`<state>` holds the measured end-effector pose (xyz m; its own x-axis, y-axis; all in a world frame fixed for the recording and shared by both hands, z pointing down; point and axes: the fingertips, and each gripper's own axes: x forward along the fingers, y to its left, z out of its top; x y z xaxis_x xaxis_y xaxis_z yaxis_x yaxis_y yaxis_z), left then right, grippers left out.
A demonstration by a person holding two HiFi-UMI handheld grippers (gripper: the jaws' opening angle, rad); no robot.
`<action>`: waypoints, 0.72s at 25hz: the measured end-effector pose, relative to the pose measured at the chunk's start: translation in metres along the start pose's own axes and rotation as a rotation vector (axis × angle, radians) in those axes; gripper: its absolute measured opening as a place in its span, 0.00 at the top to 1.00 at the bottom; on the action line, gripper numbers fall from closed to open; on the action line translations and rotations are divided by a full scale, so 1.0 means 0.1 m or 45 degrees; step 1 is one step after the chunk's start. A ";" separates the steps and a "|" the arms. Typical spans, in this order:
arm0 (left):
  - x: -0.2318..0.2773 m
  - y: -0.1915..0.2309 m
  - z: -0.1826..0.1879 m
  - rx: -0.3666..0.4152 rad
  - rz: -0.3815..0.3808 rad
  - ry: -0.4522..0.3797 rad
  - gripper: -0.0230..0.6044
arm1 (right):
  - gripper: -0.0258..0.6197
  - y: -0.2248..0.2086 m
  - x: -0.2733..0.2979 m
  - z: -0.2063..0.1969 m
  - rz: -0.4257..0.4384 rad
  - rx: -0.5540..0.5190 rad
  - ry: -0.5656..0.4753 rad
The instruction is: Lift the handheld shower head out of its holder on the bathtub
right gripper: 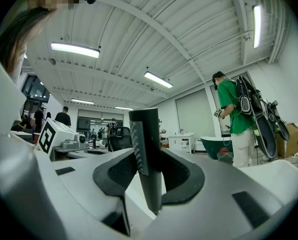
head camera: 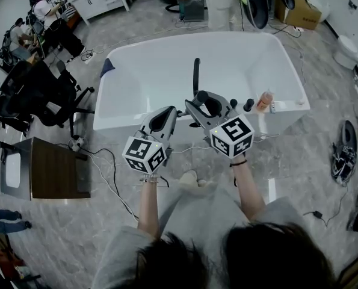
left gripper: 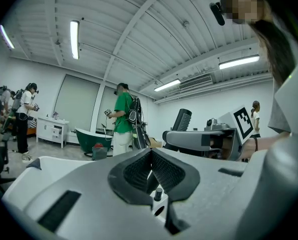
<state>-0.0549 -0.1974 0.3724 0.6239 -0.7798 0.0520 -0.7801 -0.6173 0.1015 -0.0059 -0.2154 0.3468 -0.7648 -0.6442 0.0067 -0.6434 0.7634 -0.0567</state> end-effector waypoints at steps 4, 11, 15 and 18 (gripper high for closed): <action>0.00 0.00 0.00 0.002 0.000 0.004 0.96 | 0.75 -0.01 0.00 0.01 0.000 0.000 -0.001; 0.01 0.03 -0.02 0.000 0.003 0.003 0.96 | 0.75 -0.03 0.00 0.01 -0.002 0.005 -0.005; 0.03 0.04 -0.04 -0.006 -0.002 0.009 0.96 | 0.75 -0.04 0.01 0.01 -0.001 0.011 -0.008; 0.03 0.06 -0.06 -0.009 0.000 0.009 0.96 | 0.75 -0.05 0.03 0.01 -0.001 0.010 -0.009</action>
<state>-0.0576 -0.2034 0.3788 0.6243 -0.7789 0.0592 -0.7797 -0.6167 0.1089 -0.0050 -0.2210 0.3458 -0.7639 -0.6454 -0.0003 -0.6440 0.7623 -0.0642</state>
